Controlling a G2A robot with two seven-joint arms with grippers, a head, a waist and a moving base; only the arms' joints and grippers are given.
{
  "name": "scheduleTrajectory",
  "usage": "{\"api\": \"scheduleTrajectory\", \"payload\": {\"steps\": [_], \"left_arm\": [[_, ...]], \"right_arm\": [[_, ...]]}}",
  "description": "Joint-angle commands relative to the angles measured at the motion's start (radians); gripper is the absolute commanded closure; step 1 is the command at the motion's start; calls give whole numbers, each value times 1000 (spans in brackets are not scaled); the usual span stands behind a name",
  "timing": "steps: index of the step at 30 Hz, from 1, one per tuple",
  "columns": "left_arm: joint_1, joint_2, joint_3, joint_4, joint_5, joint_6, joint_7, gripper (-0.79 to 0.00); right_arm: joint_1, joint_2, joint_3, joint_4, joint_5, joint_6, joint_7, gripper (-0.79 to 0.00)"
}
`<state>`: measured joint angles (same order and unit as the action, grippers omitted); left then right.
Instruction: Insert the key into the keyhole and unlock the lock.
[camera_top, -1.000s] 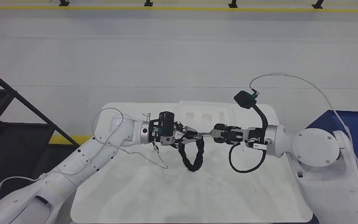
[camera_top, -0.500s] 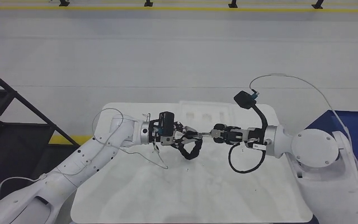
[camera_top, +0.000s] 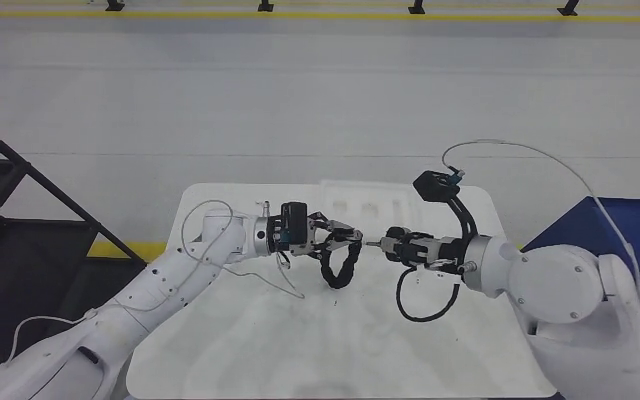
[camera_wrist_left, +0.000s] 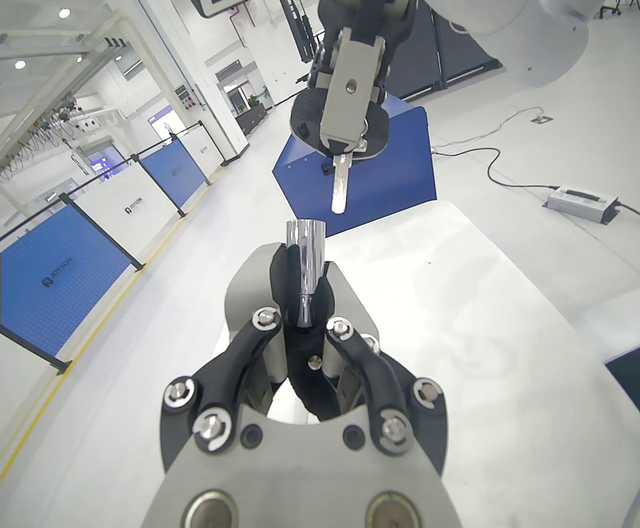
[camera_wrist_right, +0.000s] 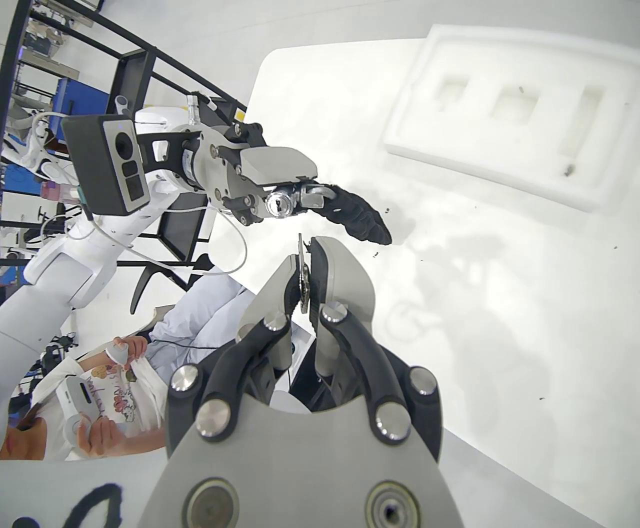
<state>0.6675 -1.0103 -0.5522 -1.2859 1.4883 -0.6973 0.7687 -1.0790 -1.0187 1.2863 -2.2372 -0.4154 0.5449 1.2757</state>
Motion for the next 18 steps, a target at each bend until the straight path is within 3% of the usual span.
{"api": "scheduleTrajectory", "payload": {"steps": [1, 7, 18], "left_arm": [[-5, -11, 11, 21, 42, 32, 41, 0], [-12, -39, 34, 71, 111, 85, 121, 0], [-27, -71, 46, 118, 150, 56, 173, 0]], "right_arm": [[-3, 4, -13, -16, -27, 8, -8, 0], [-16, 15, -38, -53, -68, 23, -24, 0], [11, 28, -93, -50, -105, 20, -21, 0]]}}
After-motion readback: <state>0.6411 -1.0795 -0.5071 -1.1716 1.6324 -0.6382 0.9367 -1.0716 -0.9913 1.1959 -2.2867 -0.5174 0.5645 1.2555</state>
